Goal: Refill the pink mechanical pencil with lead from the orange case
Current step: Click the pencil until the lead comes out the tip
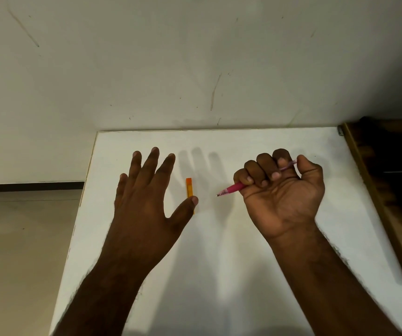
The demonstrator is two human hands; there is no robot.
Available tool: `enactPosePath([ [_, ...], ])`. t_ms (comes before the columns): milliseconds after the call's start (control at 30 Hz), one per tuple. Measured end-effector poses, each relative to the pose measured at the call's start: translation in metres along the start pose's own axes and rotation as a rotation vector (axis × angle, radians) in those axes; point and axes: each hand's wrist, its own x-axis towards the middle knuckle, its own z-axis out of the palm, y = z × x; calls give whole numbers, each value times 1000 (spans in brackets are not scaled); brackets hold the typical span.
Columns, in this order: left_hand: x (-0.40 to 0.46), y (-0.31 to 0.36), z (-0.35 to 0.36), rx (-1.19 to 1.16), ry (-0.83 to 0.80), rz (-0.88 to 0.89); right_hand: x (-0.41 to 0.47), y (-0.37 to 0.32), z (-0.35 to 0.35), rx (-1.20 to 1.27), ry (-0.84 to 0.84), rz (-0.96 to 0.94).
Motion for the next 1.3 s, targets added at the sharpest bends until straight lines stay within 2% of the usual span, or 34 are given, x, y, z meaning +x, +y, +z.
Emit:
enactPosePath([
  [1300,-2,4,-2,-20,-36,-19,2,-1,-2,108,63,-40],
])
